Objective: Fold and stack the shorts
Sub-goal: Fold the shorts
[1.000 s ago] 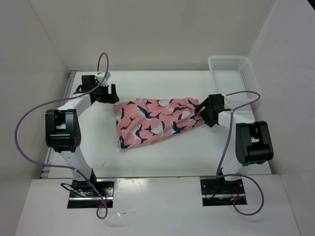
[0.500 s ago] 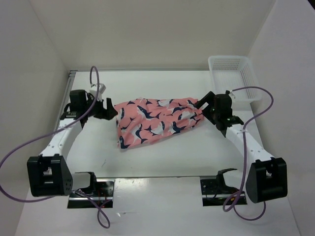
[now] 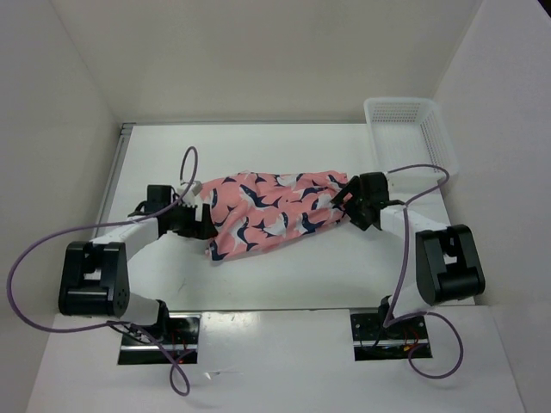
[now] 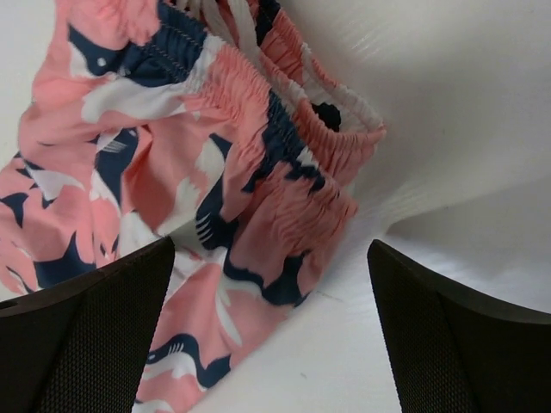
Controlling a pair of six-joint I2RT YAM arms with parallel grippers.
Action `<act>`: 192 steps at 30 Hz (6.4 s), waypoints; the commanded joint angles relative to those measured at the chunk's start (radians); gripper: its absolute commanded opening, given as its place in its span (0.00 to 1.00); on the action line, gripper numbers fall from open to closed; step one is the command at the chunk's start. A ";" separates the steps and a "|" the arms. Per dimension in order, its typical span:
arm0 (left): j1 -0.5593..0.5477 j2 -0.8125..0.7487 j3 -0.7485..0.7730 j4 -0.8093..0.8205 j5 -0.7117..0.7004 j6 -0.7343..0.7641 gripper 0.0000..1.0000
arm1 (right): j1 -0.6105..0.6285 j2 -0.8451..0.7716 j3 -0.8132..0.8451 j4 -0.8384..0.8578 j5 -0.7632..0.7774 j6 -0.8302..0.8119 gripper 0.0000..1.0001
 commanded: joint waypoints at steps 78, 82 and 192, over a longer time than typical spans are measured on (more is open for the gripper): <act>-0.197 0.255 0.270 0.067 -0.046 0.005 0.35 | -0.056 0.082 0.065 0.069 0.000 0.008 0.90; -0.197 0.255 0.270 0.049 -0.046 0.005 0.35 | -0.056 0.143 0.056 0.121 -0.001 0.027 0.73; -0.138 0.407 0.365 -0.022 -0.167 0.005 0.37 | 0.232 -0.117 0.082 -0.065 0.227 0.004 0.00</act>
